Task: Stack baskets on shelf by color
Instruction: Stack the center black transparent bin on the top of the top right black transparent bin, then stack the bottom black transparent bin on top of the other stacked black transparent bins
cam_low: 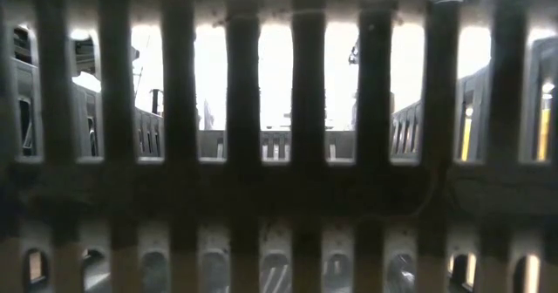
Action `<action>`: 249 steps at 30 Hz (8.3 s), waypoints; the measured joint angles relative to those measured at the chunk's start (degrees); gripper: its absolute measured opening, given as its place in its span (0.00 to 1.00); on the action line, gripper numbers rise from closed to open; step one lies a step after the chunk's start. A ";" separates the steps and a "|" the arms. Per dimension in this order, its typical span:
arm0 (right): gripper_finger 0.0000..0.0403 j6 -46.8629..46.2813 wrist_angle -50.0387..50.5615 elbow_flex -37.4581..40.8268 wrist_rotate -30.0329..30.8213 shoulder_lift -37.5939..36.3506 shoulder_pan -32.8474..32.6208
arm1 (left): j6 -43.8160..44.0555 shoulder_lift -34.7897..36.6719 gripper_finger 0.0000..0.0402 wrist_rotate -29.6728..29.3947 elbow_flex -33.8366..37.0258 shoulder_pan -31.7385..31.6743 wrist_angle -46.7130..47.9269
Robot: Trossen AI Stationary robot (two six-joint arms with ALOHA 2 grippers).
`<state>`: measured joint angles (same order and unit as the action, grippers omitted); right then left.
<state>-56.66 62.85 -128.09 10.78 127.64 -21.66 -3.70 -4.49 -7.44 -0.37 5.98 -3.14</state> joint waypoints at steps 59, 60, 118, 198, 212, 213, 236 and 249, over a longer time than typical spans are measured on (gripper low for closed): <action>0.41 23.02 8.24 7.71 -2.62 5.41 3.44 | 0.00 0.01 0.14 -0.02 -0.02 -0.01 0.00; 0.41 23.26 8.14 8.29 -2.15 5.41 3.63 | 0.00 0.00 0.15 -0.01 -0.01 -0.02 0.00; 0.01 22.82 27.05 -4.00 -4.75 -7.46 -6.45 | 0.00 0.02 0.13 0.00 -0.02 -0.02 0.07; 0.30 36.60 11.85 58.93 -2.93 -46.43 12.80 | 0.00 0.01 0.15 0.00 -0.02 0.00 0.01; 0.30 52.33 -16.39 52.77 14.58 -47.69 11.34 | 0.00 0.02 0.14 0.00 0.01 0.00 0.00; 0.30 55.27 -19.38 52.94 11.72 -48.16 12.06 | 0.02 0.02 0.14 0.00 -0.02 0.00 0.06; 0.18 55.97 -77.22 90.68 -1.16 -76.62 20.44 | 24.75 0.02 0.14 -1.23 -0.02 -0.06 -10.52; 0.18 55.32 -83.89 94.07 -1.61 -79.00 18.48 | 41.40 -7.06 0.07 11.55 -17.36 1.11 15.01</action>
<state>-1.35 -21.04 -34.02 9.17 48.64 -3.18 37.70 -11.55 4.10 -17.72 7.09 11.87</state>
